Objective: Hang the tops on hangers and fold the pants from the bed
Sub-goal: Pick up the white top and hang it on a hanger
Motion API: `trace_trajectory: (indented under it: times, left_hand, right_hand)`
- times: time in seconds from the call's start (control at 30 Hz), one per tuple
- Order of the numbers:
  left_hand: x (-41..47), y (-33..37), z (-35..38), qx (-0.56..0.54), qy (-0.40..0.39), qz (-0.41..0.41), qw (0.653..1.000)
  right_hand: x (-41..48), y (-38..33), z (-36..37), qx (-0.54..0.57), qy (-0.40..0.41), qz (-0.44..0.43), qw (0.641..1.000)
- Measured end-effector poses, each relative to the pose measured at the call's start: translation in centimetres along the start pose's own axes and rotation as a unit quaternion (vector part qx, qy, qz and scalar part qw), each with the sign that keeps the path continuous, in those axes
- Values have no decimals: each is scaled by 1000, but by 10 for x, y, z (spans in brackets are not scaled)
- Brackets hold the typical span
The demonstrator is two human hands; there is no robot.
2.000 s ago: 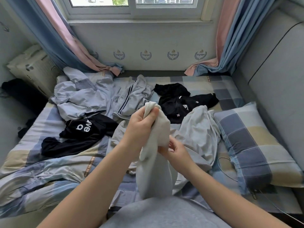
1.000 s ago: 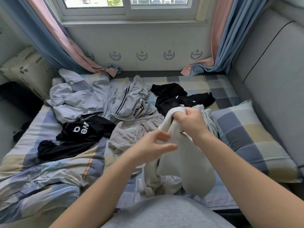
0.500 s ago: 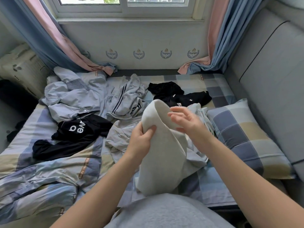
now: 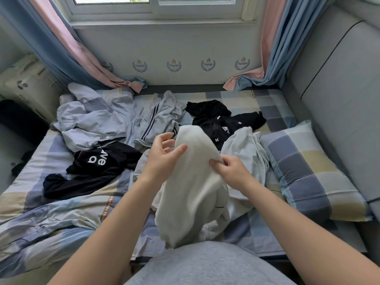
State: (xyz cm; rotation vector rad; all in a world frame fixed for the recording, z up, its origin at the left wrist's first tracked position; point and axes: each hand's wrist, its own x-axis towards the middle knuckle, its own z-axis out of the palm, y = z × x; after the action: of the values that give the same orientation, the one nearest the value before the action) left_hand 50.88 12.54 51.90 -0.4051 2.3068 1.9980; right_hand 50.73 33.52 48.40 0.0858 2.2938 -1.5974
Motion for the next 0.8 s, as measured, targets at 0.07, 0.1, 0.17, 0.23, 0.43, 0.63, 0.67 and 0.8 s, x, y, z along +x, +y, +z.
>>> trace_trajectory:
  times: [0.07,0.1,0.17,0.23,0.43,0.63,0.67,0.8]
  left_hand:
    - [-4,0,-2,87,-34,50,994]
    - [-8,-3,1,133,-69,76,986]
    - [-21,-12,12,222,-149,105,958]
    - [-29,-20,25,250,-165,135,945]
    - [-13,-16,25,159,-63,166,971]
    - [-3,-29,25,33,-48,16,998]
    - [-2,-32,27,22,-62,-17,998]
    - [-8,-45,32,-16,-66,-60,996]
  right_hand:
    - [0,-16,-5,57,43,10,997]
    - [1,-25,-7,93,52,17,994]
    - [0,-43,-11,148,48,23,988]
    - [-3,-59,-14,180,26,17,983]
    - [-8,-70,-21,192,-5,17,981]
    - [-8,-62,-34,320,56,42,945]
    - [-8,-62,-36,343,50,44,937]
    - [-9,-67,-35,405,45,50,912]
